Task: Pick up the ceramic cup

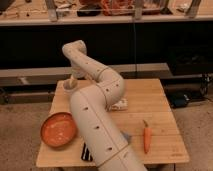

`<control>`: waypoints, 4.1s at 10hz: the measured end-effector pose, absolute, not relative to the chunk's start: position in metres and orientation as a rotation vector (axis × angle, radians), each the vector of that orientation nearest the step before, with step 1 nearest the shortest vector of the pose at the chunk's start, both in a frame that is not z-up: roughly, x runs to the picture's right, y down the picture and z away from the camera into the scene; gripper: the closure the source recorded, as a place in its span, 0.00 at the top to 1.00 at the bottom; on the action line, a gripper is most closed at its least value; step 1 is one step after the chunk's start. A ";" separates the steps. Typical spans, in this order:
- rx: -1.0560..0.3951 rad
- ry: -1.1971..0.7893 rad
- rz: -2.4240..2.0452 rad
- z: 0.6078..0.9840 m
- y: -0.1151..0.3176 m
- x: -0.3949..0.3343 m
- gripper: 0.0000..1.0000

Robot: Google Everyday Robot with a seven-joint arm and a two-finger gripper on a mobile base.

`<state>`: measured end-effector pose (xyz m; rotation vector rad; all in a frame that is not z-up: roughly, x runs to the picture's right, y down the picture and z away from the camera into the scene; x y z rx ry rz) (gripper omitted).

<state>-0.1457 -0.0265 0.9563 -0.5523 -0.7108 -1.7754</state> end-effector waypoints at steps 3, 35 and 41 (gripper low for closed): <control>-0.547 -0.710 -1.782 0.956 -0.027 -0.145 0.79; -0.541 -0.720 -1.865 0.956 -0.030 -0.137 0.80; -0.539 -0.727 -1.884 0.955 -0.030 -0.136 0.75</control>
